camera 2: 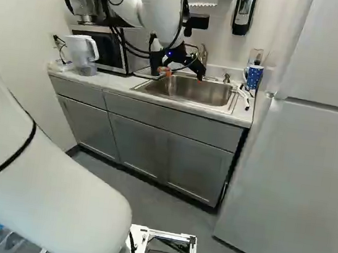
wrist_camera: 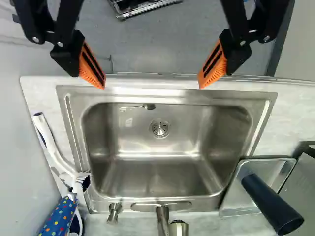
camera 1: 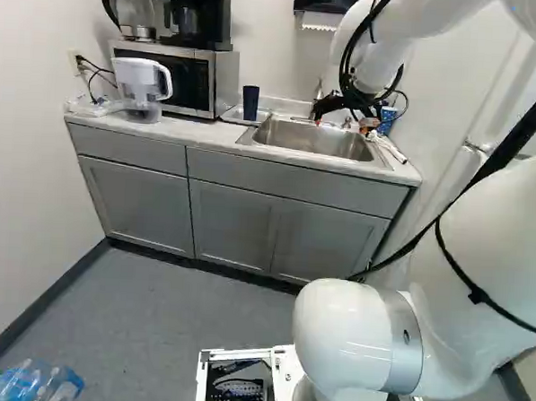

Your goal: Rinse the cup and place it in the tray

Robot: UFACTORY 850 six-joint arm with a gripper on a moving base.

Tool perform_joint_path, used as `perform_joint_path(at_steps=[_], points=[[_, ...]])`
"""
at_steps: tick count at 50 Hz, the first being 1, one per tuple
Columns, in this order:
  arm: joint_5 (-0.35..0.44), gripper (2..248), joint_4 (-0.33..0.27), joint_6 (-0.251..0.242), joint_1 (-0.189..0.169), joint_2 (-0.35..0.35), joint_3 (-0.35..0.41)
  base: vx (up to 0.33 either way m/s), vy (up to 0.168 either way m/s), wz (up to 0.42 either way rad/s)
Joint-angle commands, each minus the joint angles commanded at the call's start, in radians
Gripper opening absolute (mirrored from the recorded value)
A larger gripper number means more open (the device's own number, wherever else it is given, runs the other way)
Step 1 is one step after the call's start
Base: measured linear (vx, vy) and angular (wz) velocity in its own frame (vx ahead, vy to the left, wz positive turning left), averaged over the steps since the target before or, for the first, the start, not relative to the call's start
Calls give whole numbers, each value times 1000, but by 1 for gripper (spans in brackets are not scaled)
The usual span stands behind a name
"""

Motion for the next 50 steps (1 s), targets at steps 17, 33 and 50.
perform_joint_path(at_steps=[17,33,50], points=[[0,247,0,0,0,0,0,-157,-6,-4],[0,247,0,0,0,0,0,-141,-6,3],[0,247,0,0,0,0,0,-134,-5,6]])
